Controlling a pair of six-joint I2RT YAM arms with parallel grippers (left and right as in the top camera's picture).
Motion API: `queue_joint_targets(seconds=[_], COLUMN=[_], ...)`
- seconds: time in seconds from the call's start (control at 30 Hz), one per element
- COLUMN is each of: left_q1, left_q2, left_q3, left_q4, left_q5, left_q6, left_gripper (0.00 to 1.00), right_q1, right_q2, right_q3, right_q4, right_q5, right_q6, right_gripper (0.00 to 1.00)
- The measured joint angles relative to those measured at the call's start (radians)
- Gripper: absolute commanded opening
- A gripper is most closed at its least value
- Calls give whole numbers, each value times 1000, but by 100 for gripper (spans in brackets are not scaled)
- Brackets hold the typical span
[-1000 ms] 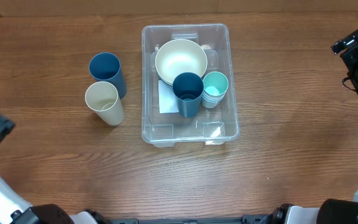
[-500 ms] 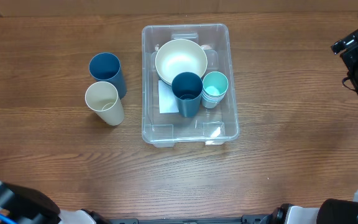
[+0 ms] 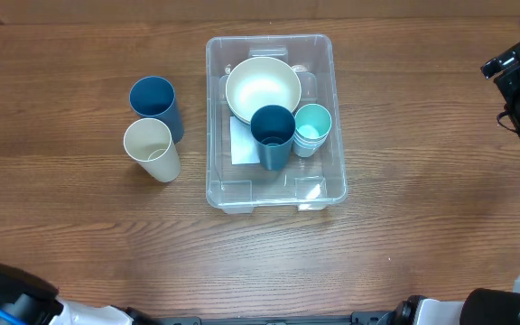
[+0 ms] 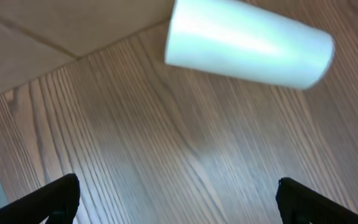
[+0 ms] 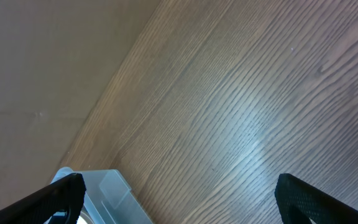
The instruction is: Pack container
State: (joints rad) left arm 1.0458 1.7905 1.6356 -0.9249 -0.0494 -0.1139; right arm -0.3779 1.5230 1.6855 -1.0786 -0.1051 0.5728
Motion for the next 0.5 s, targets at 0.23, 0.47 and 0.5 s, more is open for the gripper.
queue_joint_targets(seconds=[0.23,0.47,0.5], left_q1=[56,56,56], left_q2=[139,190,198], left_q3=[-1,-1,-1], left_q4=[84,192,209], left_q5=[118,177,179], left_q6=[119,232,249], left_gripper=[100,99,98], right_q1=[0,0,0], right_q2=[0,0,0], right_q3=[0,0,0], right_q4=[0,0,0], right_q5=[0,0,0], right_q6=[0,0,1], right_gripper=[100,100,100])
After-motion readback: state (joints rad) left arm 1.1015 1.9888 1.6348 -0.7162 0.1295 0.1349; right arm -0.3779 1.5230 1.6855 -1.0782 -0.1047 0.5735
